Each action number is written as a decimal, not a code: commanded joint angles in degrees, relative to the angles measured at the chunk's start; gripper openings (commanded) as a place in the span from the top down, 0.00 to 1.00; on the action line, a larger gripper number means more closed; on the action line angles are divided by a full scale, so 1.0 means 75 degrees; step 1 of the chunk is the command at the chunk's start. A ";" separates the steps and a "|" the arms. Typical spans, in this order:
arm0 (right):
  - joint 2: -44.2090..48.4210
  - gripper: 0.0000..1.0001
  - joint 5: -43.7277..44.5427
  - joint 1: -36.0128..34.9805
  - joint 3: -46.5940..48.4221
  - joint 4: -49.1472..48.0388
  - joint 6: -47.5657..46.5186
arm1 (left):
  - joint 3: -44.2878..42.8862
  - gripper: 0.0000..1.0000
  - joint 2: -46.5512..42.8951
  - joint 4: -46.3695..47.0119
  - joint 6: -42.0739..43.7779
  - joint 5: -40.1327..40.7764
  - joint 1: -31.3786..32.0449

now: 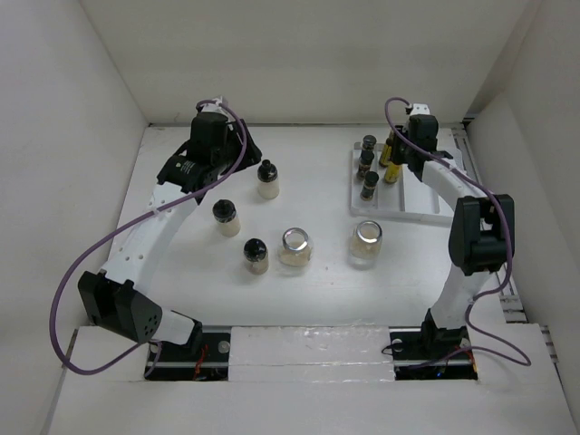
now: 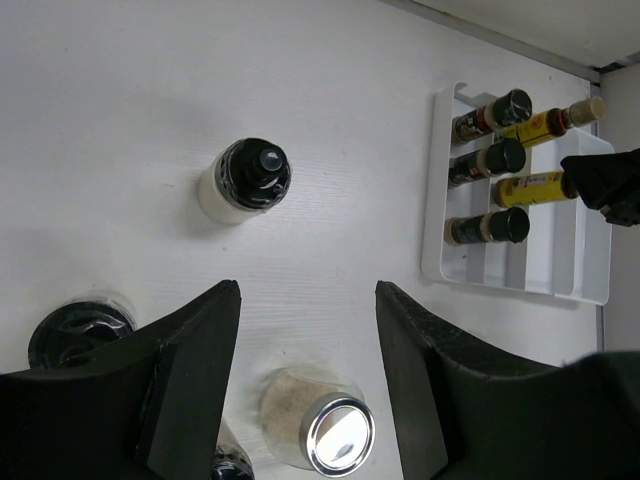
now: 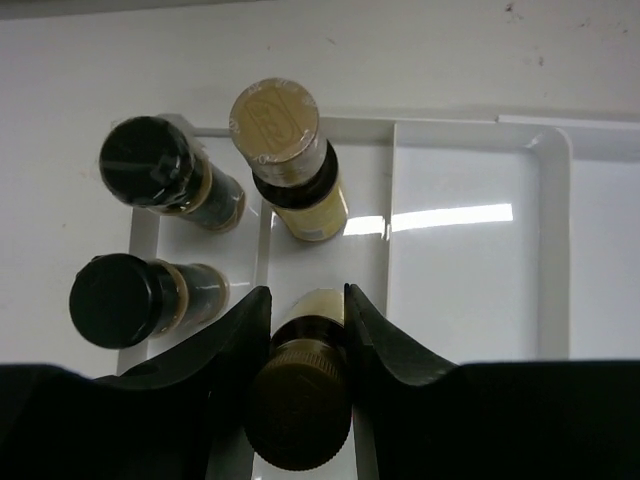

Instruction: Organize the condiment bottles

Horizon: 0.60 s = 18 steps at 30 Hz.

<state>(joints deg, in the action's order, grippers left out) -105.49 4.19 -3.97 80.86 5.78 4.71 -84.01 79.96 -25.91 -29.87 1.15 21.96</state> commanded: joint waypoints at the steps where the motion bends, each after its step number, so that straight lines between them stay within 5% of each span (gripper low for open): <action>1: -0.0242 0.91 0.0192 -0.0244 0.0387 -0.0876 -0.0042 | 0.0138 0.48 -0.0021 0.0197 0.0092 -0.0083 -0.0045; 4: -0.0313 0.87 0.0192 -0.0314 0.0387 -0.0876 -0.0042 | 0.0138 0.48 -0.0021 0.0197 0.0162 -0.0012 -0.0045; 9: 0.0130 0.30 0.0192 -0.0315 0.0234 -0.0876 0.0028 | 0.0069 0.48 -0.0021 0.0127 0.0162 0.0070 -0.0045; 12: 0.0762 0.14 0.0262 -0.0315 0.0304 -0.0643 0.0028 | -0.0095 0.48 -0.0021 0.0127 0.0314 0.0140 -0.0045; 15: 0.1383 0.12 0.0262 -0.0513 0.0503 -0.0186 -0.0065 | -0.0947 0.48 -0.0021 -0.0341 0.0560 0.0642 -0.0045; 18: 0.1748 0.29 -0.0473 -0.0980 0.0586 -0.0022 -0.0241 | -0.1652 0.48 -0.0021 -0.0798 0.0631 0.1416 -0.0045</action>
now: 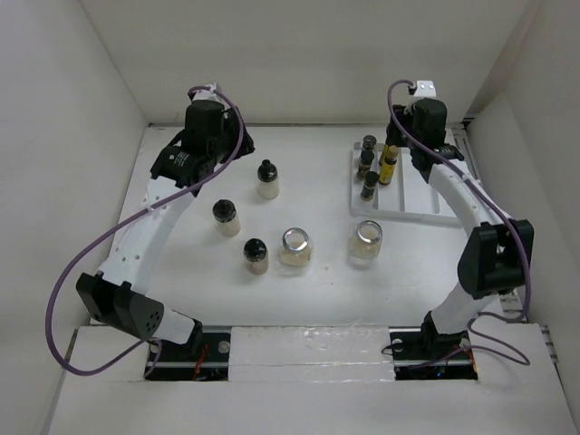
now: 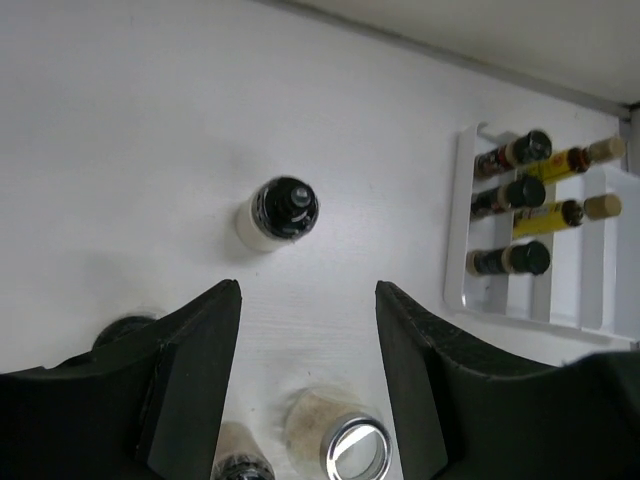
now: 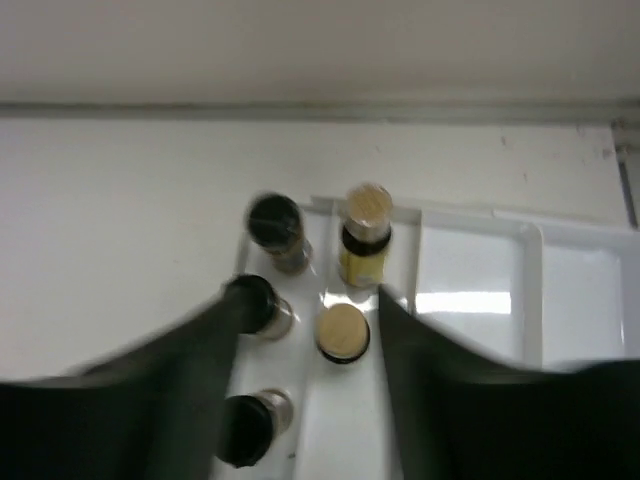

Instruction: Organize the condiment bottles

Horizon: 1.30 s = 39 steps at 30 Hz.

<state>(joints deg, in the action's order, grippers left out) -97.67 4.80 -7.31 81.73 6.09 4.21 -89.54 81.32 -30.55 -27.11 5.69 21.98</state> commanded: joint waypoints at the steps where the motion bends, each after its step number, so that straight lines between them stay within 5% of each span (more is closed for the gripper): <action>1: 0.0706 0.60 -0.0871 -0.0722 0.0469 -0.0062 -0.0174 | -0.0917 0.48 -0.0202 -0.0181 0.0264 0.0950 -0.0047; 2: 0.0706 0.71 -0.1129 -0.0968 0.0562 0.0008 -0.0174 | -0.0917 0.48 -0.0271 -0.0251 0.0264 0.1172 -0.0047; 4: 0.0380 0.76 -0.1588 -0.1870 0.0935 0.0254 -0.0314 | -0.0732 0.48 -0.0378 -0.0252 0.0182 0.1245 -0.0047; 7: -0.0581 0.38 -0.1764 -0.2876 0.1440 0.0324 -0.0315 | -0.0461 0.48 -0.0471 -0.0170 0.0111 0.1408 -0.0047; 8: -0.1105 0.18 -0.1869 -0.3066 0.1906 0.0395 -0.0315 | -0.0460 0.48 -0.0564 -0.0170 0.0111 0.1409 -0.0047; 10: -0.1612 0.07 -0.1963 -0.3535 0.2424 0.0698 -0.0397 | -0.0366 0.48 -0.0659 -0.0170 0.0111 0.1490 -0.0047; 18: -0.3698 0.00 -0.1215 -0.4299 0.4744 0.1638 -0.1043 | -0.0109 0.48 -0.0905 -0.0322 0.0333 0.1971 -0.0047; 25: -0.4637 0.00 -0.0628 -0.4299 0.5355 0.1720 -0.0808 | -0.0038 0.48 -0.0905 -0.0392 0.0334 0.1901 -0.0047; 32: -0.4989 0.17 -0.0780 -0.4299 0.5111 0.1333 -0.0468 | -0.0109 0.48 -0.0905 -0.0462 0.0334 0.2498 -0.0047; 34: -0.4989 0.31 -0.0851 -0.4299 0.5017 0.1123 -0.0467 | -0.0109 0.48 -0.0905 -0.0462 0.0334 0.2755 -0.0047; 36: -0.4698 0.54 -0.0851 -0.4299 0.4900 0.0853 -0.0316 | -0.0191 0.48 -0.0905 -0.0462 0.0252 0.2838 -0.0047; 39: -0.4206 0.64 -0.1002 -0.4229 0.4595 0.0455 -0.0152 | -0.0191 0.48 -0.0835 -0.0393 0.0252 0.2756 -0.0047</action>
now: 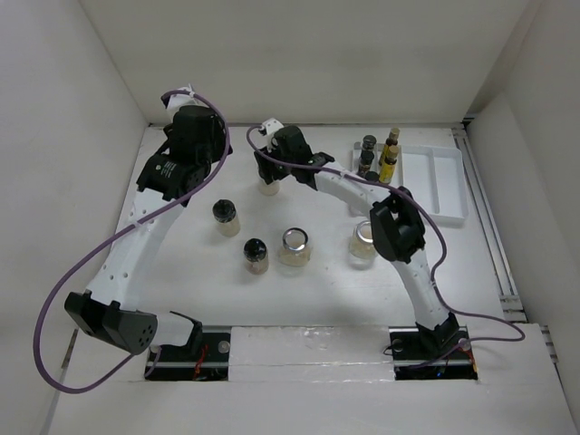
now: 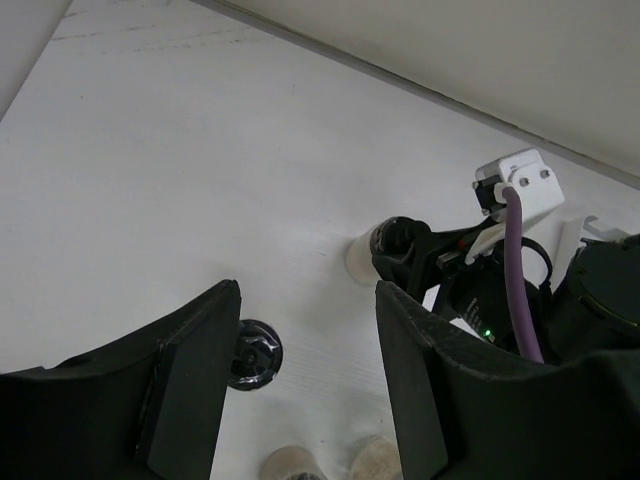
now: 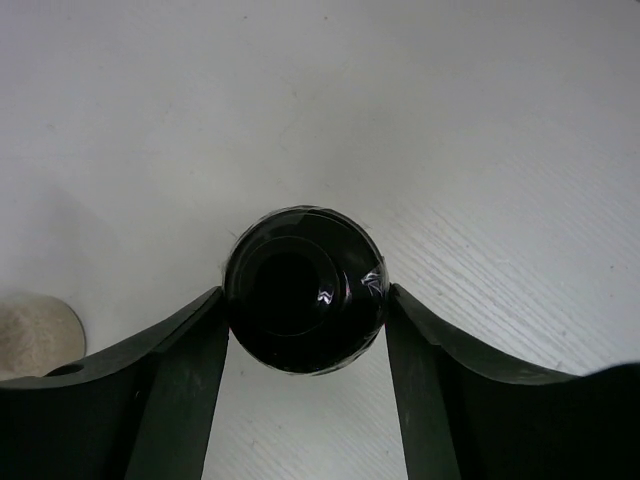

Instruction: Organize the condiment bottles

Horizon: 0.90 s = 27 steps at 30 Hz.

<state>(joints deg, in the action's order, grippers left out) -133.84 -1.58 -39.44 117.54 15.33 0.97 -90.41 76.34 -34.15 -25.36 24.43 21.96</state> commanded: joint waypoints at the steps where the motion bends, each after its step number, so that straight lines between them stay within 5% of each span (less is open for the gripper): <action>1: 0.1083 0.67 -0.0152 0.0056 -0.0249 -0.0872 0.0350 | -0.0074 0.48 -0.0089 0.0158 -0.0051 0.0143 -0.0045; 9: 0.4003 0.72 -0.1007 0.1741 -0.1584 -0.1505 0.1206 | -0.0226 0.48 0.0146 0.0556 -0.0052 -0.0817 -0.0045; 16: 0.5973 0.72 -0.0529 0.4482 -0.3763 -0.1505 0.1137 | 0.0042 0.48 0.0216 0.0956 -0.0052 -0.1486 -0.0045; 20: 0.6244 0.73 -0.0341 0.6285 -0.4397 -0.1505 0.1136 | 0.0219 0.48 0.0216 0.1132 -0.0052 -0.1756 -0.0045; 27: 0.5038 0.73 -0.0492 0.7543 -0.4094 -0.1669 0.1136 | 0.0289 0.47 0.0216 0.1132 -0.0052 -0.1757 0.0108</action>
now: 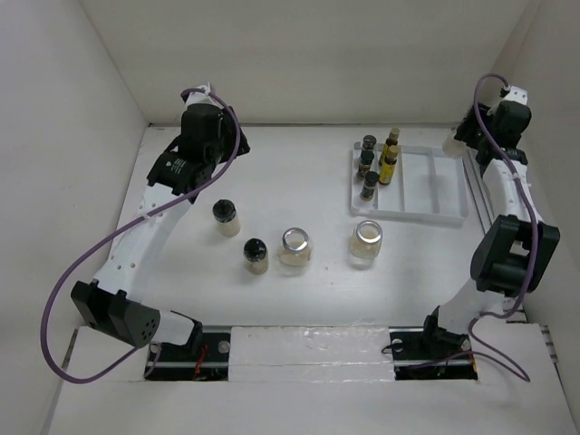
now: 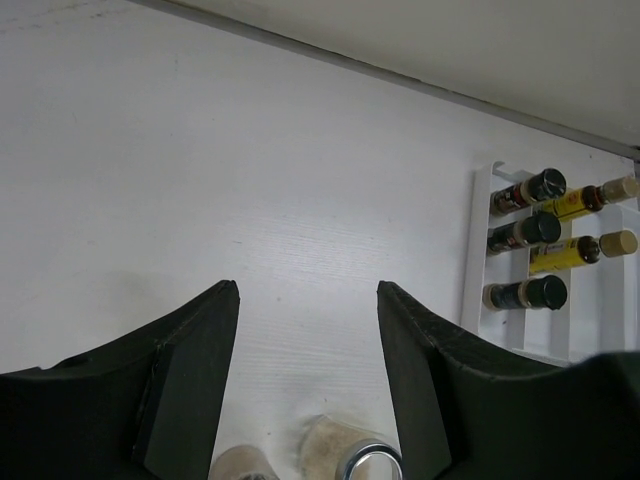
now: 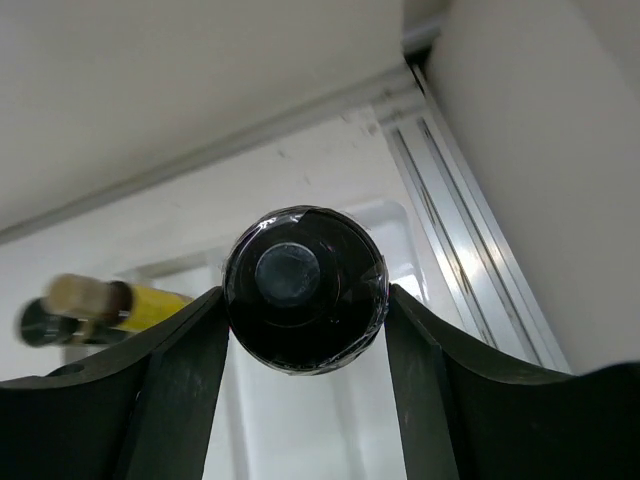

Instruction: Organize the condiment bottles

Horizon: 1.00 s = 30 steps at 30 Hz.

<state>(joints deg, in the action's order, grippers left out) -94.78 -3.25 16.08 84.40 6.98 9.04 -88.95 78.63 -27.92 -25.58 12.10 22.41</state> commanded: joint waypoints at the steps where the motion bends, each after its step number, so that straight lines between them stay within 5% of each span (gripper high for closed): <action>1: -0.0380 0.73 -0.0270 0.0235 0.0394 -0.0556 0.0061 | 0.0175 0.47 -0.0090 0.0301 -0.0022 -0.0113 0.0047; 21: -0.2901 0.69 0.0128 0.0388 0.1743 -0.0919 -0.0256 | 0.1055 0.47 -0.0851 0.0453 -0.0538 -0.0617 0.0047; 30: -0.2938 0.19 0.0128 0.0165 0.1907 -0.0919 -0.0396 | 0.1207 0.44 -0.0992 0.0629 -0.0620 -0.0617 0.0047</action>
<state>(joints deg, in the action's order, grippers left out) -119.87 -2.57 18.24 95.44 5.21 6.85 -80.44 73.21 -25.30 -29.58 7.88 22.50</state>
